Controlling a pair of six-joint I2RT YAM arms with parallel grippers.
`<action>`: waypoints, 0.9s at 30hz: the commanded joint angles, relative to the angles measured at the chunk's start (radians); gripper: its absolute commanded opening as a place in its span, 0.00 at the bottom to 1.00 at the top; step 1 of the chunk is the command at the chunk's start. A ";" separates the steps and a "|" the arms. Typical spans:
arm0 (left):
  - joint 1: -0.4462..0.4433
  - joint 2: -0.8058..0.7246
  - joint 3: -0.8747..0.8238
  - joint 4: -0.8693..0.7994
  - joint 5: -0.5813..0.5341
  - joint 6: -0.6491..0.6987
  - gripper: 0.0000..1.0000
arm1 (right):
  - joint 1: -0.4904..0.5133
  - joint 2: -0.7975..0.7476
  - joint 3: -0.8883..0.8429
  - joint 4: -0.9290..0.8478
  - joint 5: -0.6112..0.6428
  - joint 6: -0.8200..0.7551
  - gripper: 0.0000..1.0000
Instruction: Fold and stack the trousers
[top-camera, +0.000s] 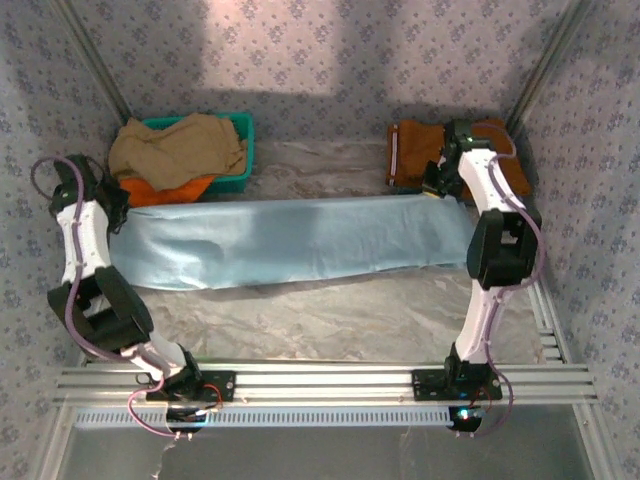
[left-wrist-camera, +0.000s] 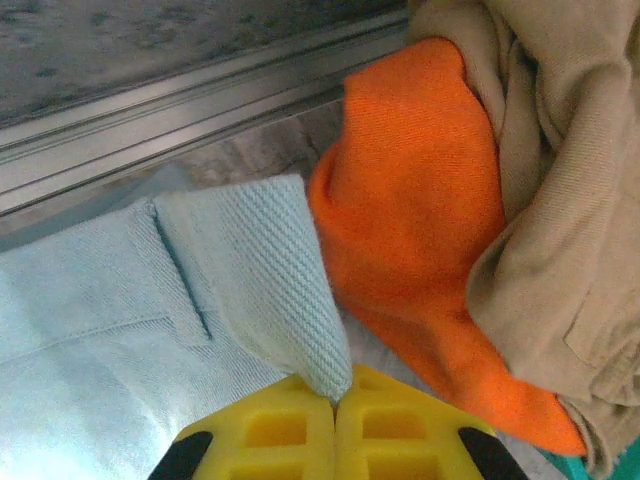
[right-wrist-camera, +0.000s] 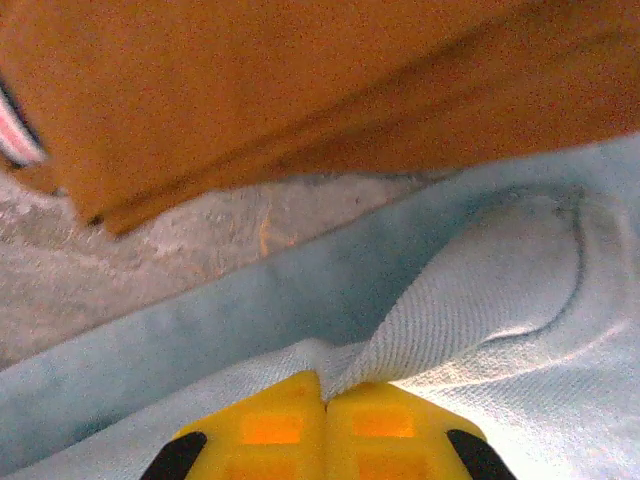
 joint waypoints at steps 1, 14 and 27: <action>-0.002 0.071 0.054 0.100 -0.137 0.038 0.00 | -0.029 0.064 0.060 -0.018 0.112 -0.016 0.22; -0.093 -0.151 -0.149 0.079 -0.116 0.051 0.88 | 0.016 -0.232 -0.201 0.072 0.068 0.060 0.55; -0.261 -0.537 -0.817 0.243 -0.105 -0.092 0.93 | 0.157 -0.459 -0.740 0.329 -0.135 0.225 0.57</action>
